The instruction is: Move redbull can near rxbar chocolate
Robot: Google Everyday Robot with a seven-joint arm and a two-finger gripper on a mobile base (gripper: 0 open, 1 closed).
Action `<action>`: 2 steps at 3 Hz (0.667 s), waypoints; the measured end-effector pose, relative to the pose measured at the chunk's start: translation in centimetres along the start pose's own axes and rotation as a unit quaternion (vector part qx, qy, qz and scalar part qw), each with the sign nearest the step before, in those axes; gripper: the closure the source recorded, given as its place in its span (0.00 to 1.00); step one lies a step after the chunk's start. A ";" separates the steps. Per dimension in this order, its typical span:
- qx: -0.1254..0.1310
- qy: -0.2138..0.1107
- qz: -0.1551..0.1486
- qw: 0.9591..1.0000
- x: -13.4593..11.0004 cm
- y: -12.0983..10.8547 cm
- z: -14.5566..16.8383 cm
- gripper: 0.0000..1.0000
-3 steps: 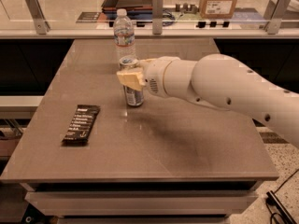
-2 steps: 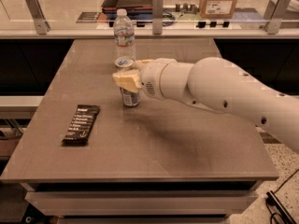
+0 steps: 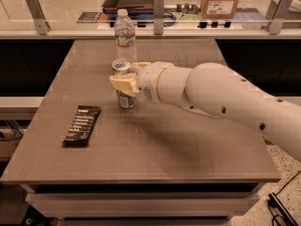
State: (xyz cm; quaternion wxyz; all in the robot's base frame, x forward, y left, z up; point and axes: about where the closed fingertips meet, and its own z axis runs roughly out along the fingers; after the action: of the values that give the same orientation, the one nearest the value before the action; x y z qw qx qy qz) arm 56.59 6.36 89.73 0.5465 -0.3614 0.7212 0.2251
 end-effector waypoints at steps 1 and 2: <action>0.000 0.000 0.000 1.000 0.0 0.0 0.0 1.00; 0.000 0.000 0.000 1.000 0.0 0.0 0.0 0.82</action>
Offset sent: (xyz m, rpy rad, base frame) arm 0.0000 0.0000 0.0002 0.0000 0.0000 0.0000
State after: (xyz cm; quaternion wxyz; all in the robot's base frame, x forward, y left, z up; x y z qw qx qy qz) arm 56.58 6.36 89.77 0.5465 -0.3614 0.7211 0.2251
